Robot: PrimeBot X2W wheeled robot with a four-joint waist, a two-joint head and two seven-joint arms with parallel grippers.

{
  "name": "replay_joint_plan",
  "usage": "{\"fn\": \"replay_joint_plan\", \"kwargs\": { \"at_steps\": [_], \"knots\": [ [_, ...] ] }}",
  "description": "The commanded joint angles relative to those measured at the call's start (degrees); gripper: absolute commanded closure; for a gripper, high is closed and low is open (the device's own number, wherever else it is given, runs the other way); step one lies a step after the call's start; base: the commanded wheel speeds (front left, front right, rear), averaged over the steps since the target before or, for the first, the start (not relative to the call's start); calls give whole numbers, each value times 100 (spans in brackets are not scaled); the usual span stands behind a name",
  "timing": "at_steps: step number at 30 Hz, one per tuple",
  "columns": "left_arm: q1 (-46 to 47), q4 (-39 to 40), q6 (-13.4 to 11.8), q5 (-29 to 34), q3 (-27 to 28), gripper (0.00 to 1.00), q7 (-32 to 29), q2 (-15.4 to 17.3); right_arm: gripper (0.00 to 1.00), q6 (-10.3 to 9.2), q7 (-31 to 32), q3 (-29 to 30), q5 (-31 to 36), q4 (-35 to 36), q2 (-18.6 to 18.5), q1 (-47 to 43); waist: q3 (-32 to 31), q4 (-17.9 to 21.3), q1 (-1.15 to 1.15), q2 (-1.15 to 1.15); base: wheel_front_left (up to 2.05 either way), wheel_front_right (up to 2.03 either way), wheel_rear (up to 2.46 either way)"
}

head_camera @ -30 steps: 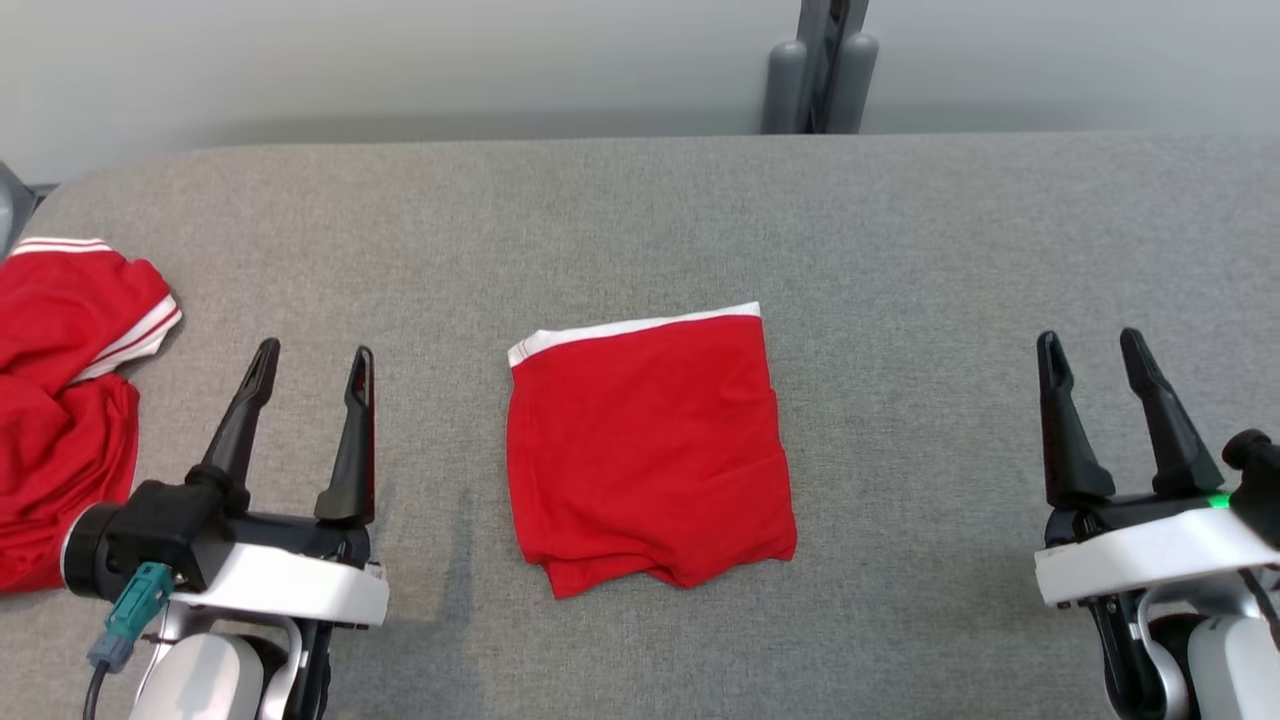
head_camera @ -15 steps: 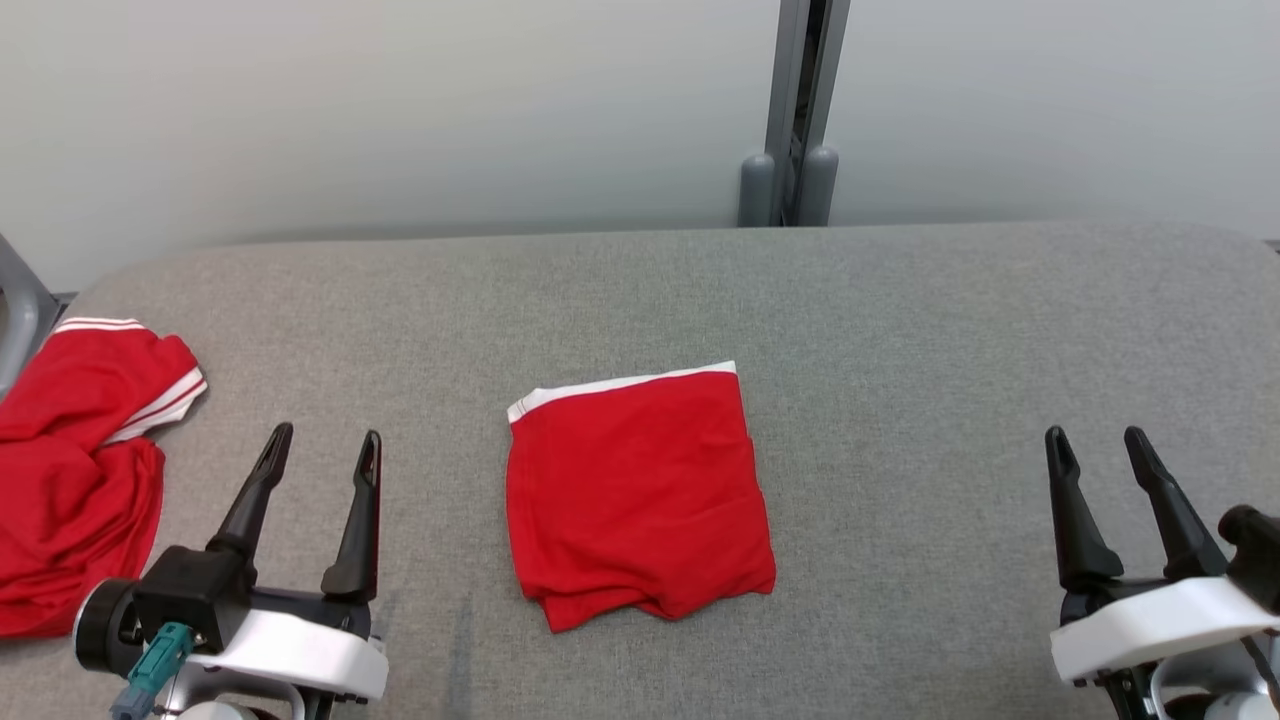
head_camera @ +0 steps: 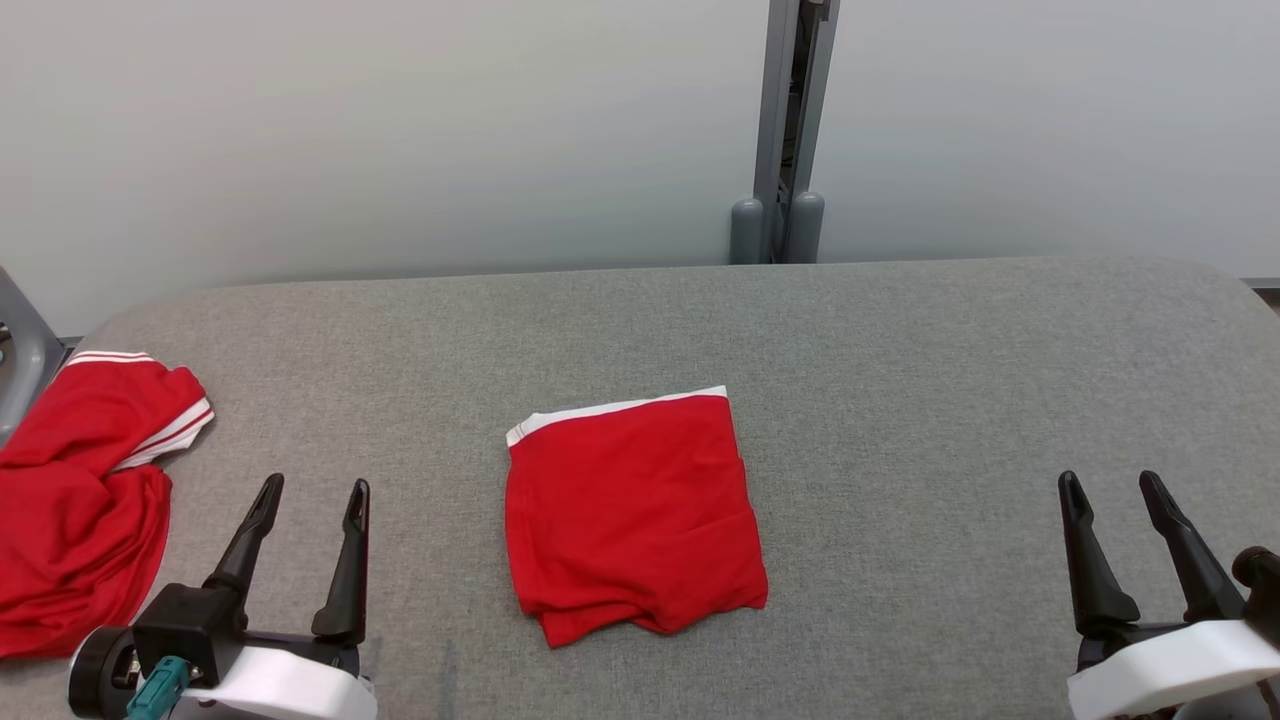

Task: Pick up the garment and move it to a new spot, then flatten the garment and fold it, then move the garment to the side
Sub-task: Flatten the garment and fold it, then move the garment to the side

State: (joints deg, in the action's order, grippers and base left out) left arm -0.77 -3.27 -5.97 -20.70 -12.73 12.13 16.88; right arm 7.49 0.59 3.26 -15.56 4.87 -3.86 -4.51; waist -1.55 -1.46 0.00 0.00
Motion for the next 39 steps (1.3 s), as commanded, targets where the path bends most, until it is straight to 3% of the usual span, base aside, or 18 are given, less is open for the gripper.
{"fn": "replay_joint_plan", "kwargs": {
  "at_steps": [1,39],
  "knots": [
    [3,-15,-31,-19,21,0,6,18,0,1,21,19,26,39,-9,-71,4,-4,0,0,0,0,0],
    [207,-173,-127,-169,-20,0,88,57,0,1,123,48,89,19,-50,49,140,-81,0,0,0,0,0]
  ]
}}
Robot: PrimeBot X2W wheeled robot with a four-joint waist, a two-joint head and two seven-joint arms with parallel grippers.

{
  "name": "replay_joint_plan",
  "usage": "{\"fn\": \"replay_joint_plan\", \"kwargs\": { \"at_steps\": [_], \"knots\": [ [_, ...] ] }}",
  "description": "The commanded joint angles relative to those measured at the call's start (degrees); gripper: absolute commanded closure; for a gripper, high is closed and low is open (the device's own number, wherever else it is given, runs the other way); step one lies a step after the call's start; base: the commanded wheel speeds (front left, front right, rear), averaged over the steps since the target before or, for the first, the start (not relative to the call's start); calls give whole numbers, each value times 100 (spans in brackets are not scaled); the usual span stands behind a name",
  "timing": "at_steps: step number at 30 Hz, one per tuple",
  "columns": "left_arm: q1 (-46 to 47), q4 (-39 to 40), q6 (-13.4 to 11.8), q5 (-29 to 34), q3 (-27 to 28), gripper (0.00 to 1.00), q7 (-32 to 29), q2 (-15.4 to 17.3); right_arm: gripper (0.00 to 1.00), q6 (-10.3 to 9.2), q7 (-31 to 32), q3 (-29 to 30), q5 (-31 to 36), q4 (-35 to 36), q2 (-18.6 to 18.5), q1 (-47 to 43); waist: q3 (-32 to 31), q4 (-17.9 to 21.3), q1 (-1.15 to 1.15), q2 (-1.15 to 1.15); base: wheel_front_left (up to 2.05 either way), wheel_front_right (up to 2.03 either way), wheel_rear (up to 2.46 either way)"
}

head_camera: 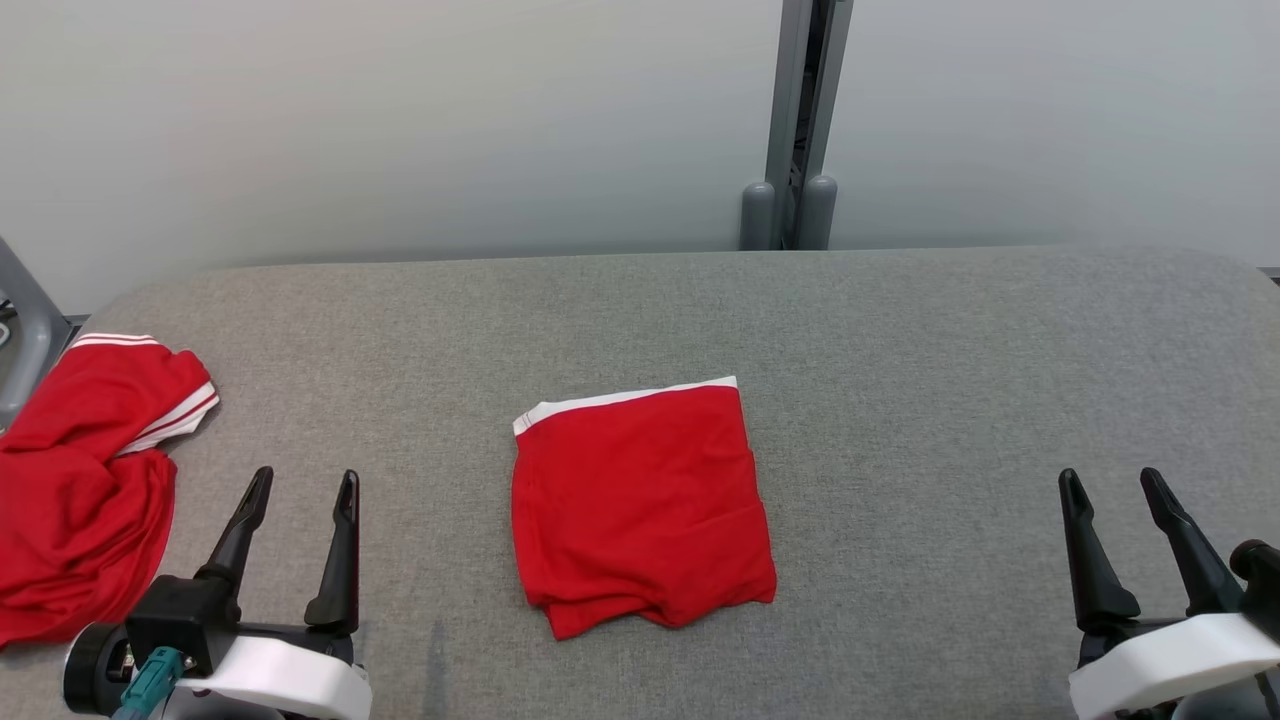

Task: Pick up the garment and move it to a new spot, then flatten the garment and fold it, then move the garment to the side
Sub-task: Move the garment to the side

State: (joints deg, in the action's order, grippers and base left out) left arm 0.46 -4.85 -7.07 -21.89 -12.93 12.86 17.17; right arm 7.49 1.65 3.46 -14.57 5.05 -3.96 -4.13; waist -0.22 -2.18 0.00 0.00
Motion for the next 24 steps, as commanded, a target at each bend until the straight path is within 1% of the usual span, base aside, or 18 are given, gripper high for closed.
{"fn": "replay_joint_plan", "kwargs": {
  "at_steps": [1,4,7,11,15,18,24],
  "knots": [
    [93,-13,-20,-51,-6,0,18,27,0,1,47,17,19,3,-58,6,14,-18,0,0,0,0,0],
    [136,-2,-13,-49,-24,0,18,19,0,1,97,2,65,30,-97,17,50,-64,0,0,0,0,0],
    [220,34,17,-29,-61,0,30,-3,0,1,229,-6,171,44,-187,150,151,-197,0,0,0,0,0],
    [364,105,26,-8,-94,0,71,-60,0,1,404,-182,228,-23,-354,382,374,-463,0,0,0,0,0],
    [480,155,46,-3,-135,0,122,-145,0,1,573,-507,177,-258,-542,717,634,-779,0,0,0,0,0],
    [590,146,92,-13,-148,0,166,-247,0,0,705,-908,57,-694,-705,1101,874,-1073,0,0,0,0,0],
    [744,101,152,22,-149,0,209,-379,0,1,821,-1530,-168,-1530,-872,1557,1125,-1417,0,0,0,0,0]
  ]
}}
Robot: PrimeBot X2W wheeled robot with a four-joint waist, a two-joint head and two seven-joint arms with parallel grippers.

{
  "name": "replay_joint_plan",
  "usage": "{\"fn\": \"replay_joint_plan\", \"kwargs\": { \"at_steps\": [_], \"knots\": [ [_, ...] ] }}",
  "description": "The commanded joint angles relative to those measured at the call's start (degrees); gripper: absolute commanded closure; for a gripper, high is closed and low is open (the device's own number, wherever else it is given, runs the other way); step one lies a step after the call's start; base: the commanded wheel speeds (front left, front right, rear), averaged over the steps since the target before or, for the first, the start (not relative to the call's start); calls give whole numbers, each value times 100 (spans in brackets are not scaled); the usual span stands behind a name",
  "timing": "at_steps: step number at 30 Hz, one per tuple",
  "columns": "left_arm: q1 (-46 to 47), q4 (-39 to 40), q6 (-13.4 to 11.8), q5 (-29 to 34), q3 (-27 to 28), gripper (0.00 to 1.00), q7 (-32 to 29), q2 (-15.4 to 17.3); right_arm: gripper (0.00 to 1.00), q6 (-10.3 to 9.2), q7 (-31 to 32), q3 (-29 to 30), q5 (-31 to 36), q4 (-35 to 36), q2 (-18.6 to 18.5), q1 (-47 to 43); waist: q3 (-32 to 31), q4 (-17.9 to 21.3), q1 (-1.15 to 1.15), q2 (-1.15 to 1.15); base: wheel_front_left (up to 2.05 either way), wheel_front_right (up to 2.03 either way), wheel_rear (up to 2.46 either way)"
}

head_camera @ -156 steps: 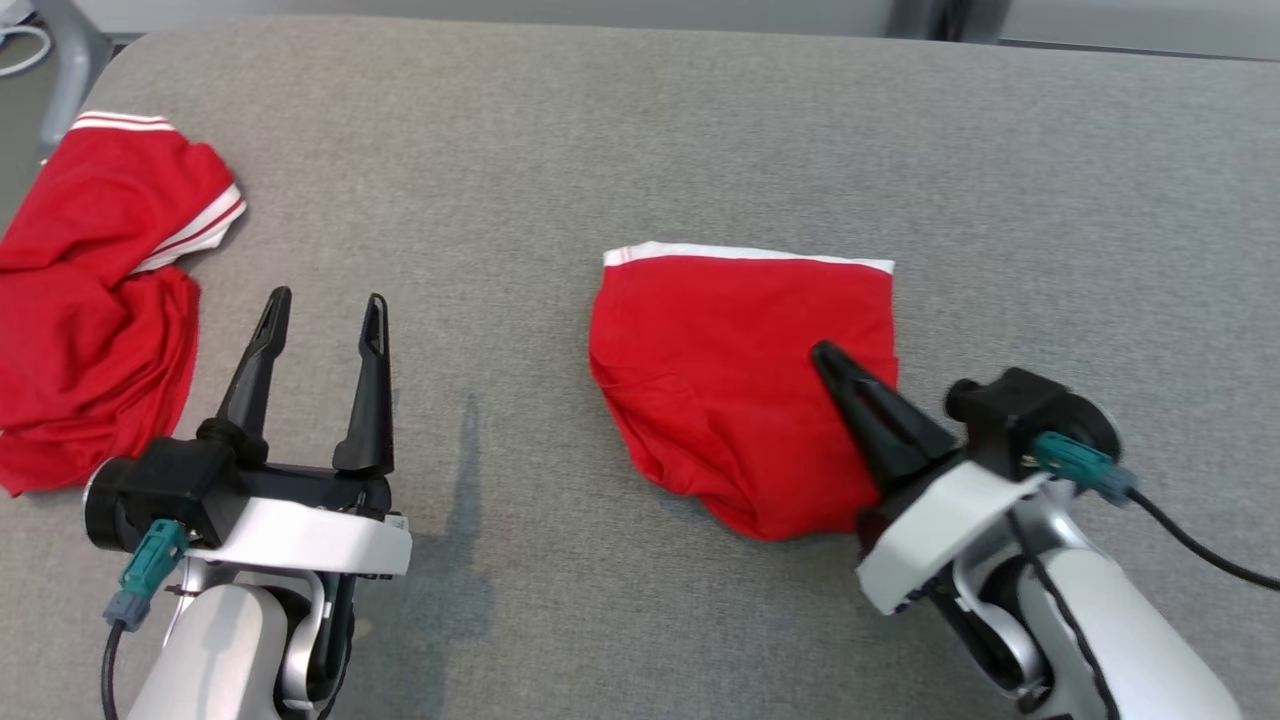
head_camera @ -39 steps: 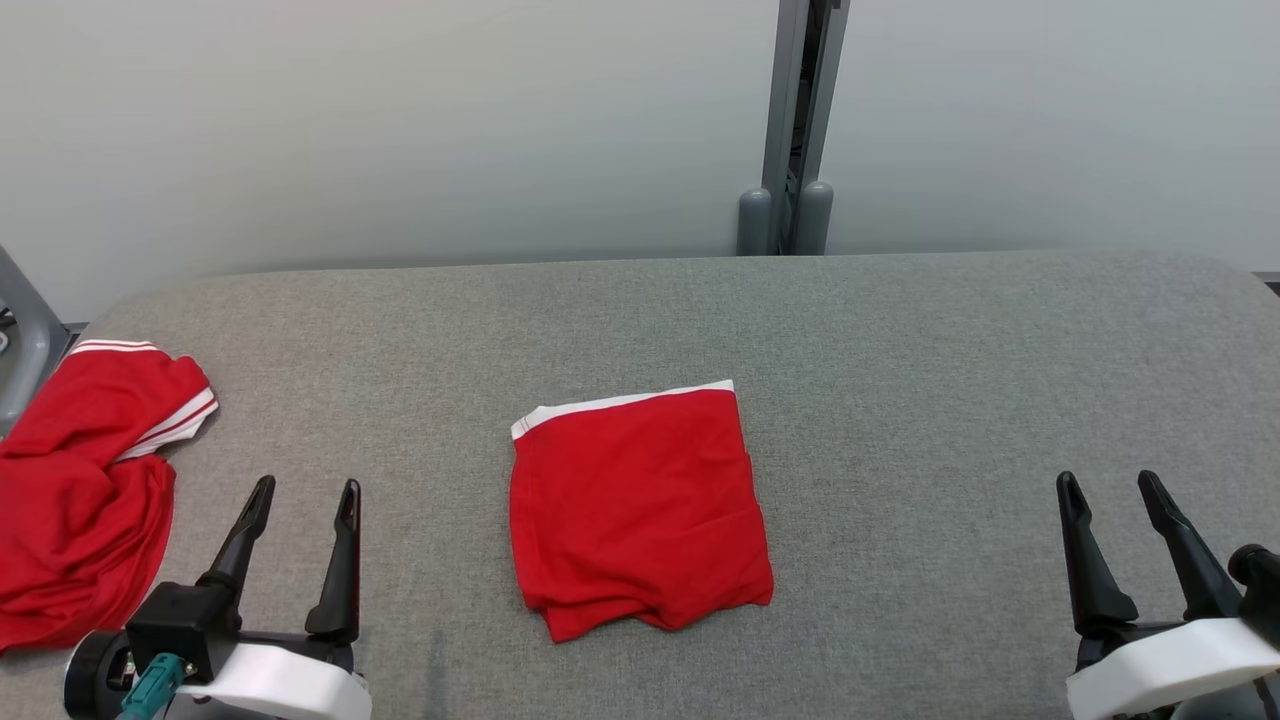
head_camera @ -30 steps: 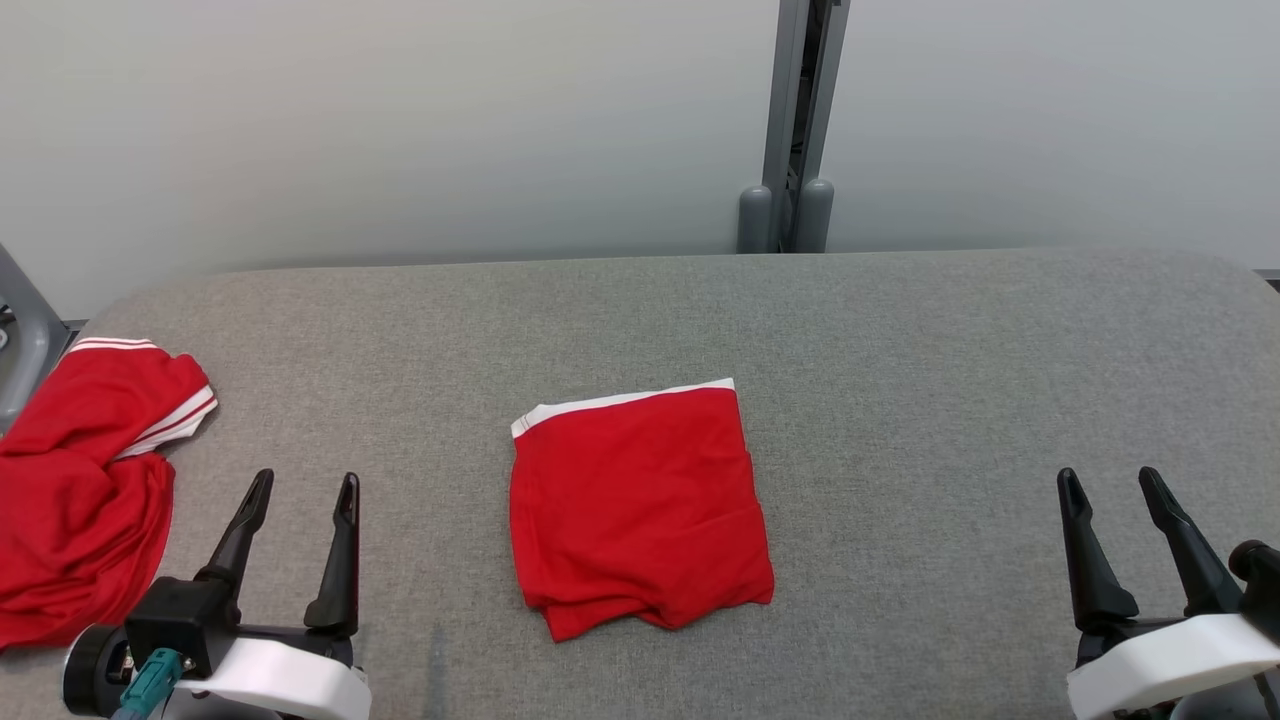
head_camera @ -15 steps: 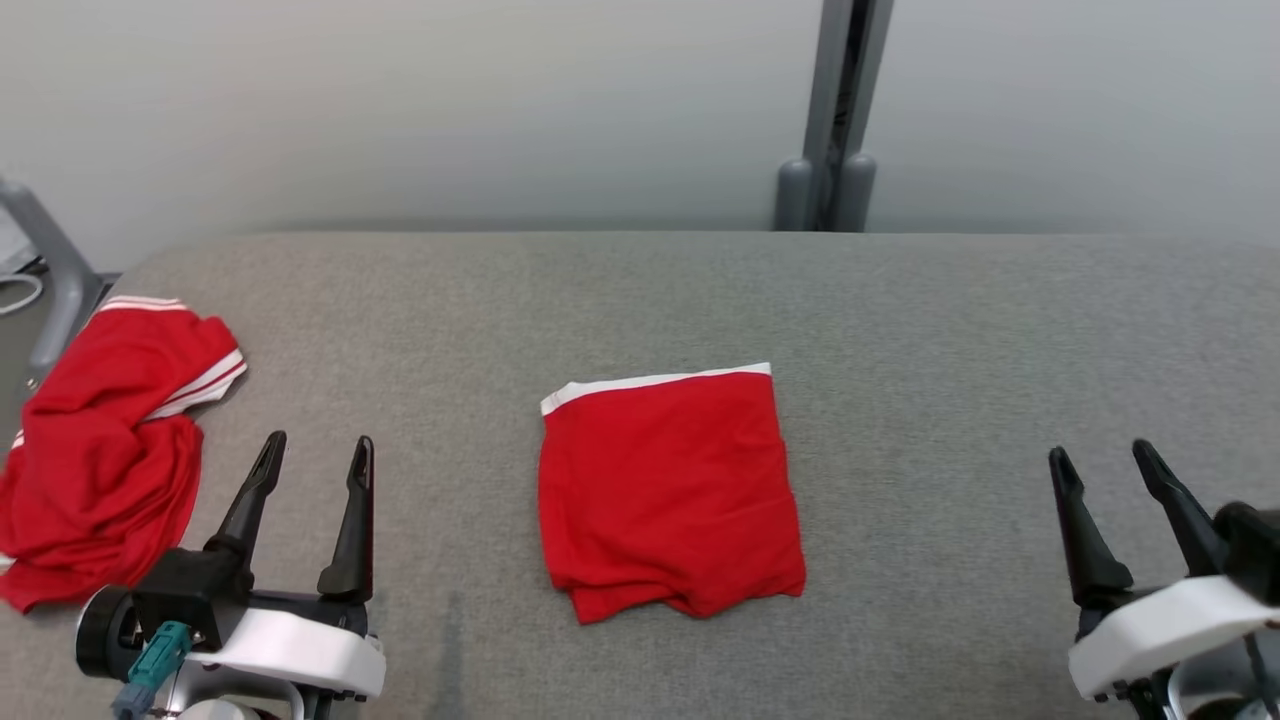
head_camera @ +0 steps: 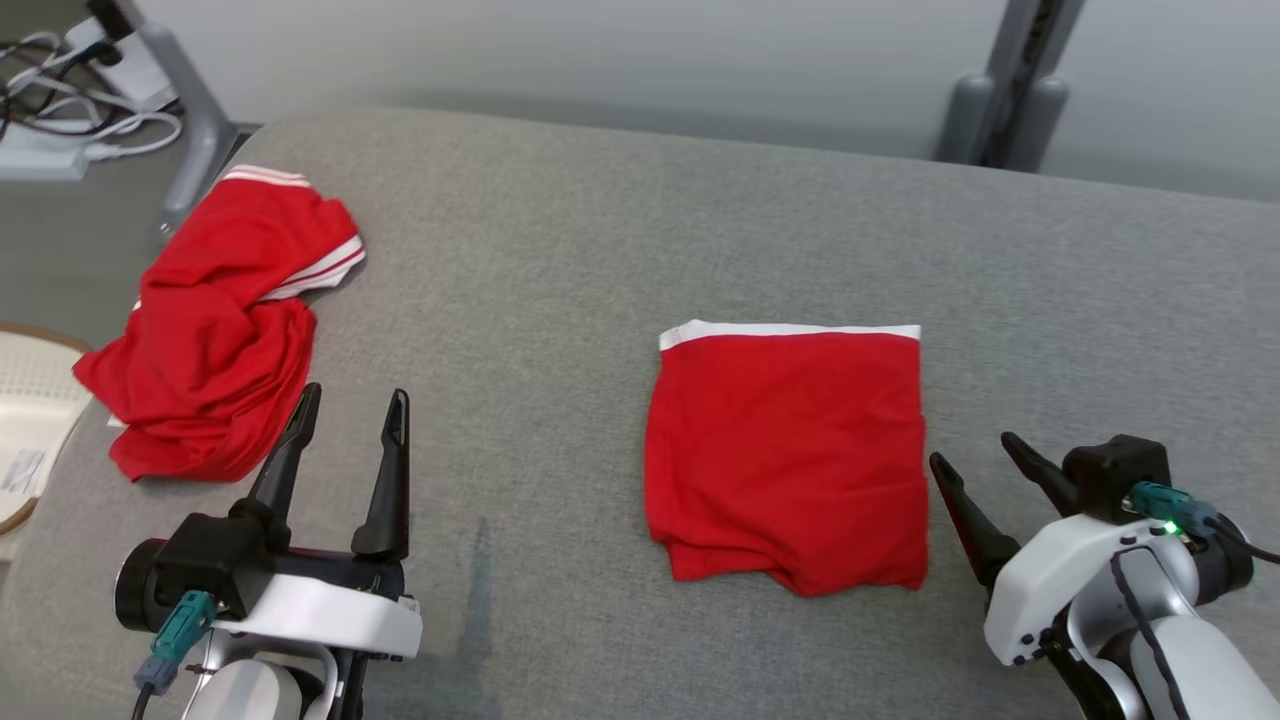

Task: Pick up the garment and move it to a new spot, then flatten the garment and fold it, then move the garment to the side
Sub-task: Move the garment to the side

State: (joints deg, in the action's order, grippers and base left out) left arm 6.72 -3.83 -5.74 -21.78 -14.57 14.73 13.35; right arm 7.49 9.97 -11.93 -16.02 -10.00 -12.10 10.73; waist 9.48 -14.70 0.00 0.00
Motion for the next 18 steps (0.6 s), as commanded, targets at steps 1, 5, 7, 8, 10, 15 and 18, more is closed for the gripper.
{"fn": "replay_joint_plan", "kwargs": {
  "at_steps": [1,5,7,8,10,15,18],
  "knots": [
    [137,-10,25,16,25,0,28,-29,0,0,-6,-87,-75,-146,-68,135,187,-205,0,0,0,0,0],
    [187,-58,71,35,78,0,38,-92,0,0,58,-440,-237,-605,-119,338,289,-288,0,0,0,0,0],
    [246,-80,116,44,123,0,42,-129,0,0,102,-562,-302,-811,-131,446,326,-301,0,0,0,0,0],
    [251,-72,120,62,139,0,43,-164,0,0,98,-619,-348,-900,-129,493,339,-308,0,0,0,0,0],
    [239,-60,164,88,171,0,45,-227,0,1,81,-701,-436,-1071,-127,575,359,-318,0,0,0,0,0],
    [334,-47,253,185,253,0,45,-314,100,0,65,-888,-642,-1354,-134,731,407,-343,0,0,0,0,0],
    [331,-41,292,237,321,0,46,-361,100,-2,5,-906,-667,-1425,-162,824,415,-315,0,0,0,0,0]
  ]
}}
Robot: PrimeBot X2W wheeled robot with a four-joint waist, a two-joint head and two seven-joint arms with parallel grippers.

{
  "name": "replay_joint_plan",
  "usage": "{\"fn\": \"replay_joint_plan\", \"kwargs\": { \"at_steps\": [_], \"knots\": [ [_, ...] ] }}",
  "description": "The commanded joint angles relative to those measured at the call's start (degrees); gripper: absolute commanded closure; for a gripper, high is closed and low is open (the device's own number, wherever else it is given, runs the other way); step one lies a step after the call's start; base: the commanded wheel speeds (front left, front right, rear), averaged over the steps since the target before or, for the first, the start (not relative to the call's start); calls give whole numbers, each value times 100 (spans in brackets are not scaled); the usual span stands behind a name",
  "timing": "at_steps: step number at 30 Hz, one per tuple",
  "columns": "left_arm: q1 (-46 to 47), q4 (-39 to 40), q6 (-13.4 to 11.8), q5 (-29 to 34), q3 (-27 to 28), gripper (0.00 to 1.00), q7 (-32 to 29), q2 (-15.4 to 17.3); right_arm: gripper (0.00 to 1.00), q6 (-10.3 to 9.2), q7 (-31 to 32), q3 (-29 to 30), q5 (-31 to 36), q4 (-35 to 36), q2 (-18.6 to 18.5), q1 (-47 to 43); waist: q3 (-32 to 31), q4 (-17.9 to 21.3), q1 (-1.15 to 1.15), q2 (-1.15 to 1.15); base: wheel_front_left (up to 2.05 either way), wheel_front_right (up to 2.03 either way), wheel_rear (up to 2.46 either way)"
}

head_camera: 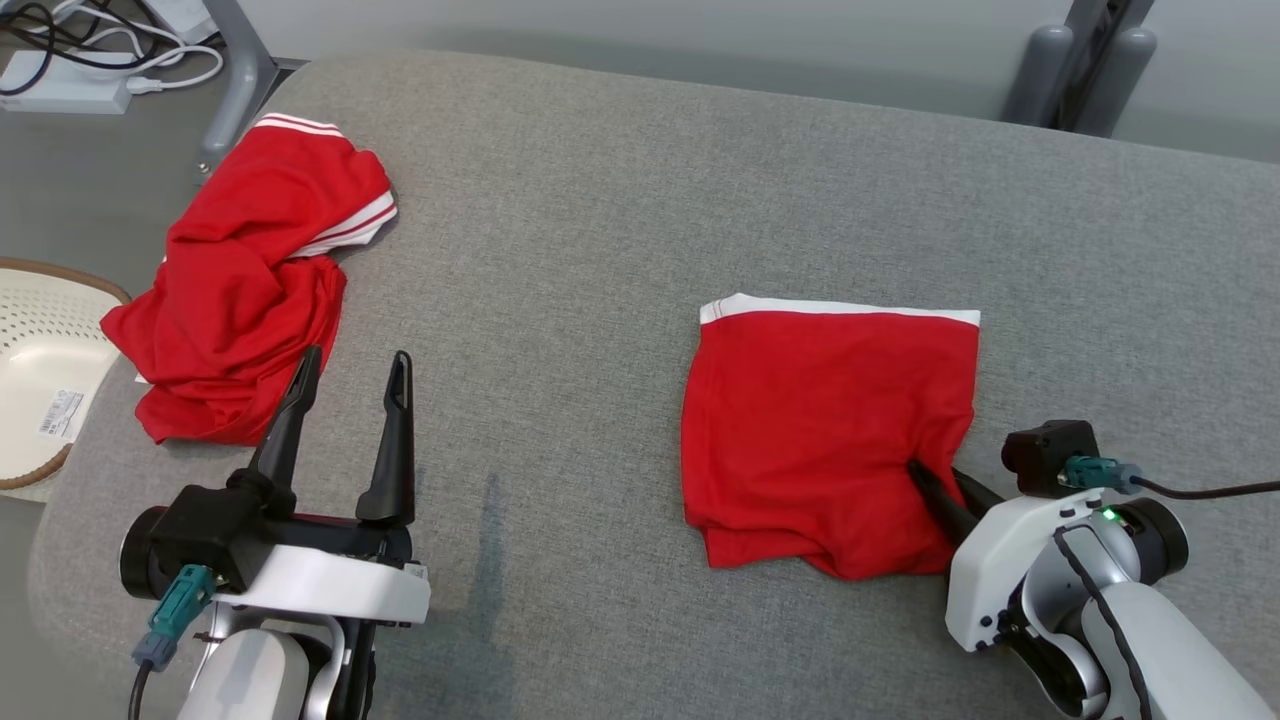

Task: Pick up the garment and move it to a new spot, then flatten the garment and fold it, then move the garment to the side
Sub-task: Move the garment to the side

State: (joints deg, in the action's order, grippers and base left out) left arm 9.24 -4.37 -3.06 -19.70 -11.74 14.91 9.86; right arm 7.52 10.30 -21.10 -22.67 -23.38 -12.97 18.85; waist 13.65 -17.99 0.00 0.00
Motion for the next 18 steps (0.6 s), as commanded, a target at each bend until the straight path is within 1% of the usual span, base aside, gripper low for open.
{"fn": "replay_joint_plan", "kwargs": {
  "at_steps": [1,4,8,12,18],
  "knots": [
    [71,15,38,51,64,0,27,-22,100,-5,-50,10,9,-86,-77,34,-14,37,0,0,0,0,0],
    [25,39,54,92,111,0,27,-32,100,-5,-99,32,2,-30,-62,18,-45,99,0,0,0,0,0],
    [-65,82,79,166,190,0,27,-18,100,-3,-150,117,133,203,-48,-118,-118,309,0,0,0,0,0],
    [-130,158,102,232,225,0,27,37,100,-3,-82,213,296,553,-51,-394,-146,616,0,0,0,0,0],
    [-135,277,120,255,252,0,-26,171,100,-4,137,364,461,1006,-83,-768,-134,1228,0,0,0,0,0]
  ]
}}
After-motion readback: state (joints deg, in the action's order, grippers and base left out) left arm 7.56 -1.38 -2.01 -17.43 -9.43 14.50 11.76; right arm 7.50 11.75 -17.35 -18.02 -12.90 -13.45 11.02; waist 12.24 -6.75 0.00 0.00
